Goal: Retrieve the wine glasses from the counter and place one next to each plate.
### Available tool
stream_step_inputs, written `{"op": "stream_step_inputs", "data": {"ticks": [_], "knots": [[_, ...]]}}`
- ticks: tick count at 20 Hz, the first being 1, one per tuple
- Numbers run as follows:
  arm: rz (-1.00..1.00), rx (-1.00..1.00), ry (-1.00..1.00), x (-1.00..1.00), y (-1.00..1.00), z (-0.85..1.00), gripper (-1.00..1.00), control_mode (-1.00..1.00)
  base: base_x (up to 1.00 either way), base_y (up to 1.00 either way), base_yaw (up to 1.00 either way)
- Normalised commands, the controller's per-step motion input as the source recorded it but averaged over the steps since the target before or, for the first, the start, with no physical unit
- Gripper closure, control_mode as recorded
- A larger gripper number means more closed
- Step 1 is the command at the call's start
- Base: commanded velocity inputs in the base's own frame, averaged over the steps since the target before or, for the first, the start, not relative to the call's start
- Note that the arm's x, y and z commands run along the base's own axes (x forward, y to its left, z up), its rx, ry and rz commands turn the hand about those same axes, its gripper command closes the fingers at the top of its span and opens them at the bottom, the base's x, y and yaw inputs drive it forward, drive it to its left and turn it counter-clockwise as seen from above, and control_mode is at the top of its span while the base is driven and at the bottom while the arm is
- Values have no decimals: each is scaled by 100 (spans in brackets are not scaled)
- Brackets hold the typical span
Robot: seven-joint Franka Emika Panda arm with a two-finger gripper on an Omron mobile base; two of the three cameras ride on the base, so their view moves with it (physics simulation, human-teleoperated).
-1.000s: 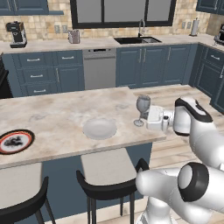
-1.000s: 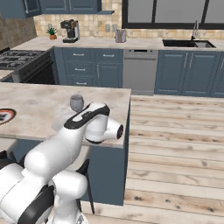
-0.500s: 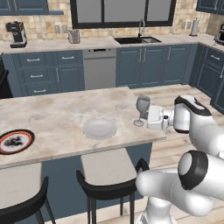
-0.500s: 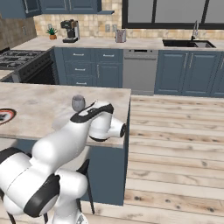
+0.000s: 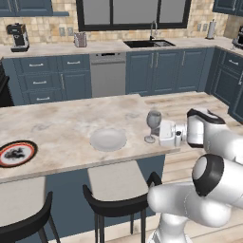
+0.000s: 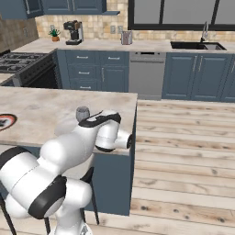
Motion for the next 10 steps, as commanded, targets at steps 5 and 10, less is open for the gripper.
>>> {"op": "stream_step_inputs", "data": {"ticks": [5, 10], "knots": [[0, -7, 0, 17, 0, -30, 100, -100, 0, 0, 0], [0, -1, 0, 12, 0, -6, 100, -100, 0, 0, 0]]}}
